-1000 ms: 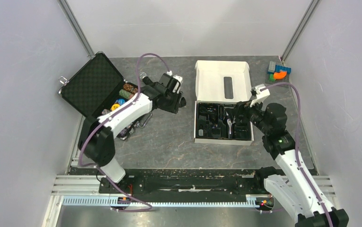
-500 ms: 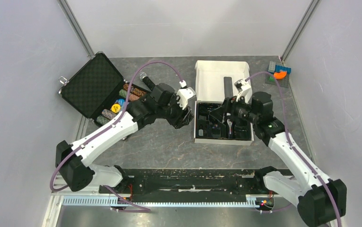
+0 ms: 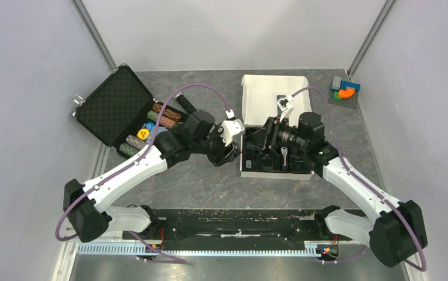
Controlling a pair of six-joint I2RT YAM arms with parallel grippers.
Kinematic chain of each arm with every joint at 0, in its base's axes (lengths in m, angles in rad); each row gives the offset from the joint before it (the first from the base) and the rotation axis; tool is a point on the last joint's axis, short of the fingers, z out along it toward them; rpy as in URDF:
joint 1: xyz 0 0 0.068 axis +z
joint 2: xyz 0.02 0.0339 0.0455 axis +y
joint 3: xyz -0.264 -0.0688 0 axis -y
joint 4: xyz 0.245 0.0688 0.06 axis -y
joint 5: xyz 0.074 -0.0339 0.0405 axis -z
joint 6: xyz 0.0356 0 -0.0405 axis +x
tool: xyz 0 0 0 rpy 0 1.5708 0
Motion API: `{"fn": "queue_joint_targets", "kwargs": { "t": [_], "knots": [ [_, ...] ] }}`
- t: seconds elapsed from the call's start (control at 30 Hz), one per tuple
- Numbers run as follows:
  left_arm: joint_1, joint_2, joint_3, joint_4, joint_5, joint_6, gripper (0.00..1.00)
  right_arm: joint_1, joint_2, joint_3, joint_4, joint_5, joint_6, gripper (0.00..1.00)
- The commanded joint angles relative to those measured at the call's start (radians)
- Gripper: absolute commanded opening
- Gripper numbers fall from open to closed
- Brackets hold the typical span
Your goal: Sort the hair-cutting tools
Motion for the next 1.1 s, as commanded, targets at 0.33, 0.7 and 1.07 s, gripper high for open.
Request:
{"fn": "queue_joint_targets", "kwargs": {
  "t": [0.33, 0.7, 1.07],
  "knots": [
    [-0.024, -0.057, -0.009, 0.089, -0.001, 0.082, 0.45, 0.122, 0.096, 0.014, 0.129, -0.038, 0.115, 0.5],
    [-0.028, -0.053, -0.019, 0.101, -0.03, 0.083, 0.47, 0.123, 0.102, -0.011, 0.177, -0.084, 0.154, 0.2],
    [-0.027, -0.062, -0.023, 0.136, -0.218, 0.02, 0.82, 0.067, 0.06, -0.044, 0.139, -0.076, 0.124, 0.0]
  ]
}}
